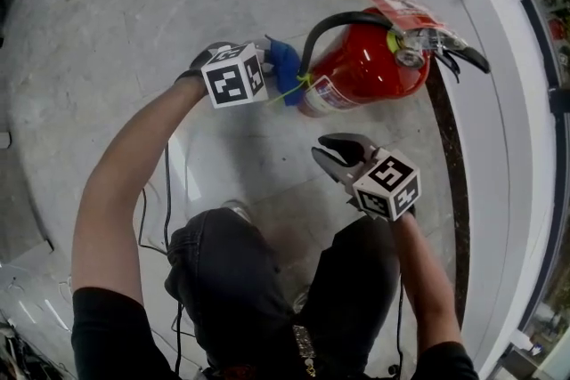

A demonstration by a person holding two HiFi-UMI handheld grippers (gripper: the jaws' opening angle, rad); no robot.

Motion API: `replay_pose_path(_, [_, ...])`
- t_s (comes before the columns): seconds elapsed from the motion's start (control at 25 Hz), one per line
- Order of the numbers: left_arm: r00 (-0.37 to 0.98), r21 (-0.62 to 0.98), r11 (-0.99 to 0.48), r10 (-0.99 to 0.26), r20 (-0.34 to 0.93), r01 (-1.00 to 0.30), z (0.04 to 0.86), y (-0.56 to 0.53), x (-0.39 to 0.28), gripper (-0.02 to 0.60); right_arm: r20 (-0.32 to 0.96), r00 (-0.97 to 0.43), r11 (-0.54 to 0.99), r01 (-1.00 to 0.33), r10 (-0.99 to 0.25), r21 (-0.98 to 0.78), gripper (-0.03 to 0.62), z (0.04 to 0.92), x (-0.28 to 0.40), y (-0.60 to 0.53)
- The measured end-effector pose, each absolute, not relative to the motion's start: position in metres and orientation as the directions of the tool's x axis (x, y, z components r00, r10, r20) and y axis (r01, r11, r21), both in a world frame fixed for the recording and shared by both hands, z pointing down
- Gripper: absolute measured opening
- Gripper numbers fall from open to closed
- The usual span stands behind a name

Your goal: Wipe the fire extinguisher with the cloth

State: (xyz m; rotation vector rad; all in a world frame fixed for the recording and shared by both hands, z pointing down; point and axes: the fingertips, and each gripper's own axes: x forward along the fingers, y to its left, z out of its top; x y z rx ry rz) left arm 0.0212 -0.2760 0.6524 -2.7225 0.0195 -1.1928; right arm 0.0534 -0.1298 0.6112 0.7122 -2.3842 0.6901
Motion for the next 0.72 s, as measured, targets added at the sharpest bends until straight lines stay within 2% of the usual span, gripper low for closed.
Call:
replay_pose_path(0.4, [0.703,-0.198,-0.98,-0.147,0.696,-0.009,0.56,-0.273,0.018,0.057,0.556,-0.747,0.749,-0.59,-0.365,-0.302,0.091,0.571,0.051,-0.122])
replay_pose_path(0.72, [0.689,-0.214,-0.961,-0.273,0.671,-0.173,0.5,-0.278,0.011,0.057,0.509,-0.76,0.764,-0.586,-0.403,-0.27,0.091,0.534,0.057,-0.116])
